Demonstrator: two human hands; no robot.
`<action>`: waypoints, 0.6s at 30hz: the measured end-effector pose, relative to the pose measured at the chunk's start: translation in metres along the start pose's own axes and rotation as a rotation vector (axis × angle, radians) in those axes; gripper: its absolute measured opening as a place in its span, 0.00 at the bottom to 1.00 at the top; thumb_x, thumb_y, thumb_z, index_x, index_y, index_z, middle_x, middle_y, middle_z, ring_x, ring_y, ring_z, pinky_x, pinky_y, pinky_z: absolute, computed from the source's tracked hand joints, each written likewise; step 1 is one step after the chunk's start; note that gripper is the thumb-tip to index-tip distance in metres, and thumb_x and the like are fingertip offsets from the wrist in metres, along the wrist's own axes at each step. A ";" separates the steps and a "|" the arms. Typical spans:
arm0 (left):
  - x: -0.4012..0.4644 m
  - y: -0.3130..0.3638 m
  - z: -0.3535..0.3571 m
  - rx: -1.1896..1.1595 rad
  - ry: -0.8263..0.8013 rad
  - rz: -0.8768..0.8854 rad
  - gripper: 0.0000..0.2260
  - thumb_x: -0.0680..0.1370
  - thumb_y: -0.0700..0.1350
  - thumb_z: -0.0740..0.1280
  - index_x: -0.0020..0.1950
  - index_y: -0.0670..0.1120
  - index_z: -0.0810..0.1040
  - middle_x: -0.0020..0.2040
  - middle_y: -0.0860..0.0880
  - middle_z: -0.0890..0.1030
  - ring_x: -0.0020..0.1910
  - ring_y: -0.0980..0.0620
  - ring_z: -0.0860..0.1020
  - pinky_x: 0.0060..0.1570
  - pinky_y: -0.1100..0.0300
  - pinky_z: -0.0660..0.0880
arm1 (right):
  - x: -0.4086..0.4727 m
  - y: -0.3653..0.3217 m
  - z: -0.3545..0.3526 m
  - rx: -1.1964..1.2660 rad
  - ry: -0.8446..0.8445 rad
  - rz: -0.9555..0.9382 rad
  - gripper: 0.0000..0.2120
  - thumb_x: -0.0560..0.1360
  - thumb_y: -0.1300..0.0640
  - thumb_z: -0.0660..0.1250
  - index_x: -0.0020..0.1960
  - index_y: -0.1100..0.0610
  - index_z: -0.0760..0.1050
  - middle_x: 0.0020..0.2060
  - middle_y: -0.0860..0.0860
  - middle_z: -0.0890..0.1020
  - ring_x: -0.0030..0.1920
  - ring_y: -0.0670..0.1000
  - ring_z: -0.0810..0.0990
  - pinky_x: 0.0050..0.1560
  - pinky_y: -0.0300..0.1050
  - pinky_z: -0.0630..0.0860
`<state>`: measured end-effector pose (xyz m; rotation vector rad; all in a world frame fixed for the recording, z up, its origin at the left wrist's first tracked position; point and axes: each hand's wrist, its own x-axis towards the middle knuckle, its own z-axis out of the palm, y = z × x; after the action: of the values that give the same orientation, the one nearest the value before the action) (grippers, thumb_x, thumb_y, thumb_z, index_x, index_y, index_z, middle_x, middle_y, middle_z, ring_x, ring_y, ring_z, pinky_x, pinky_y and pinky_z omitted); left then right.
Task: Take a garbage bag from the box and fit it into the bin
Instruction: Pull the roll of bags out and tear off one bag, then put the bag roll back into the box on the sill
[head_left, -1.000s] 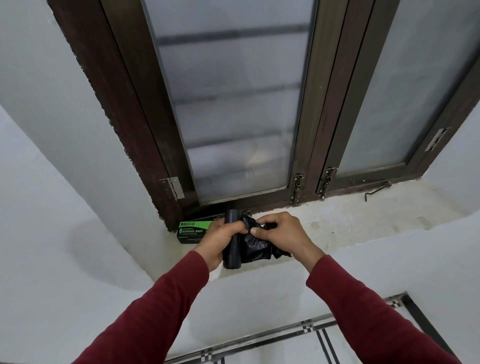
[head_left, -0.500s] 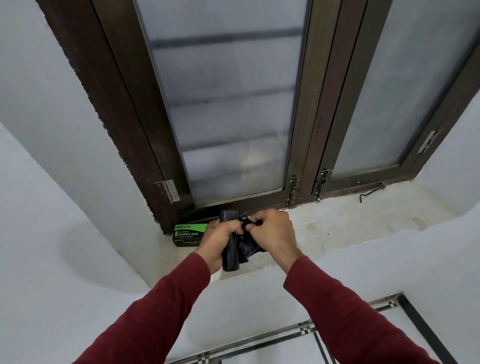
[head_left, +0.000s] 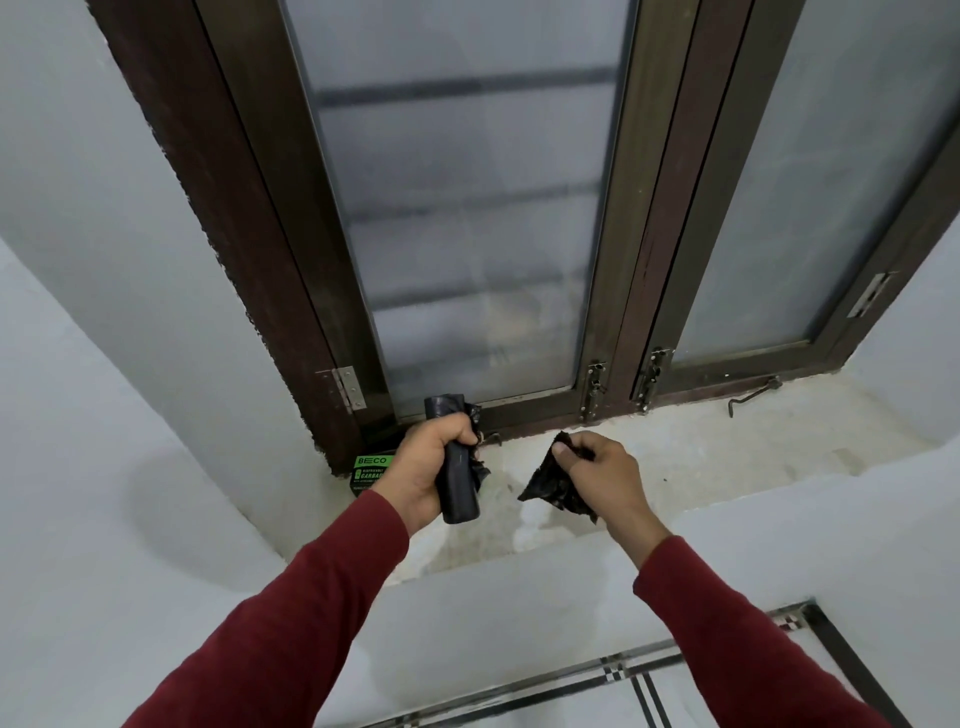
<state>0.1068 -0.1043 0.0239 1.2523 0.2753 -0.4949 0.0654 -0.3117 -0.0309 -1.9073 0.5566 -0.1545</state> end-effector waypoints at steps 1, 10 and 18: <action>0.001 -0.001 0.001 -0.002 -0.003 -0.005 0.03 0.73 0.34 0.65 0.43 0.41 0.74 0.31 0.45 0.75 0.26 0.48 0.76 0.33 0.54 0.78 | 0.001 -0.002 -0.001 0.063 -0.025 0.040 0.08 0.74 0.49 0.73 0.37 0.50 0.80 0.35 0.45 0.84 0.38 0.47 0.81 0.35 0.37 0.73; 0.006 -0.014 0.002 -0.079 -0.004 -0.003 0.09 0.73 0.35 0.72 0.53 0.41 0.80 0.41 0.41 0.83 0.39 0.42 0.82 0.42 0.48 0.84 | 0.029 -0.018 -0.012 -0.067 -0.260 -0.023 0.21 0.66 0.68 0.56 0.35 0.45 0.80 0.40 0.50 0.81 0.43 0.56 0.75 0.36 0.42 0.70; 0.006 -0.018 -0.008 0.181 0.026 0.147 0.19 0.69 0.36 0.81 0.55 0.51 0.82 0.47 0.52 0.88 0.44 0.53 0.88 0.38 0.54 0.85 | 0.053 -0.012 -0.006 -0.735 -0.237 -0.342 0.29 0.73 0.69 0.69 0.69 0.47 0.70 0.60 0.54 0.78 0.61 0.58 0.74 0.58 0.52 0.74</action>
<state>0.1034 -0.1022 0.0034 1.4442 0.1613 -0.3837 0.1137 -0.3367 -0.0257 -2.6835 0.1146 0.0727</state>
